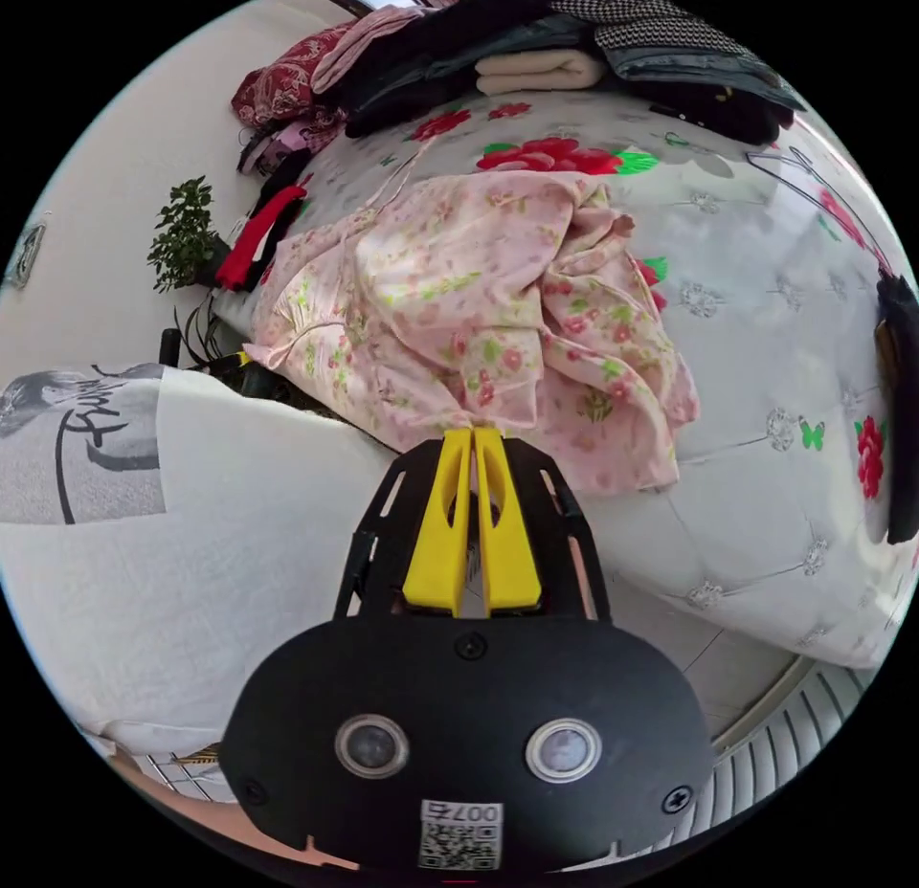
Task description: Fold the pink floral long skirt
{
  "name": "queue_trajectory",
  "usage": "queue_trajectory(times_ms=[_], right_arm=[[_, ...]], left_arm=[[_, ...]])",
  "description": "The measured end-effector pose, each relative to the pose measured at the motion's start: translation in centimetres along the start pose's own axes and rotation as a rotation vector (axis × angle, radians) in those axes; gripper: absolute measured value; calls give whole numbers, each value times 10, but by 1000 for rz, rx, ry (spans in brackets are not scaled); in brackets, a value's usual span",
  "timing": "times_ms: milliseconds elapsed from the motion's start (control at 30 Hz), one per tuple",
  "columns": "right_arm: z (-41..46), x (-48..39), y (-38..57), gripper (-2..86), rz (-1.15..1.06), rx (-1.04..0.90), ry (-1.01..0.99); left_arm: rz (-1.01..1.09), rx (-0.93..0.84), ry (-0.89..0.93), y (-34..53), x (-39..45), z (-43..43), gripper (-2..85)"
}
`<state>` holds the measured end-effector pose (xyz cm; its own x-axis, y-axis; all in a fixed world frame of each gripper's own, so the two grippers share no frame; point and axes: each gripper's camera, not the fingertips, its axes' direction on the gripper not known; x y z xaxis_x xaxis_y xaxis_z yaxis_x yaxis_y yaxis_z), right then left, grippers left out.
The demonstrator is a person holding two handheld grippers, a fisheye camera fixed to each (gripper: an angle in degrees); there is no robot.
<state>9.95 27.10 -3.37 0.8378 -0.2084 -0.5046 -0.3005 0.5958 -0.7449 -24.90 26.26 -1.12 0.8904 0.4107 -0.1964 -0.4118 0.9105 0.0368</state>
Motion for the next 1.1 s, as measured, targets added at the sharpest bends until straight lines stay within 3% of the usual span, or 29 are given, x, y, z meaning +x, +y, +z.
queue_trajectory(times_ms=[133, 333, 533, 667, 833, 933, 1100], right_arm=[[-11, 6, 26, 42, 97, 101, -32], [-35, 25, 75, 69, 347, 428, -141], [-6, 0, 30, 74, 278, 323, -35], [26, 1, 13, 30, 333, 115, 112], [11, 8, 47, 15, 365, 110, 194], [-13, 0, 57, 28, 352, 208, 198], [-18, -20, -8, 61, 281, 284, 218]], left_arm=[[-57, 113, -17, 16, -4, -25, 29], [-157, 235, 72, 45, -12, -39, 51], [-75, 175, 78, 23, 7, -24, 57], [5, 164, 60, -9, 22, -24, 58], [57, 142, 4, -44, 27, -23, 56], [76, 111, -12, -64, 26, -15, 57], [101, 86, -62, -111, 32, 3, 57]])
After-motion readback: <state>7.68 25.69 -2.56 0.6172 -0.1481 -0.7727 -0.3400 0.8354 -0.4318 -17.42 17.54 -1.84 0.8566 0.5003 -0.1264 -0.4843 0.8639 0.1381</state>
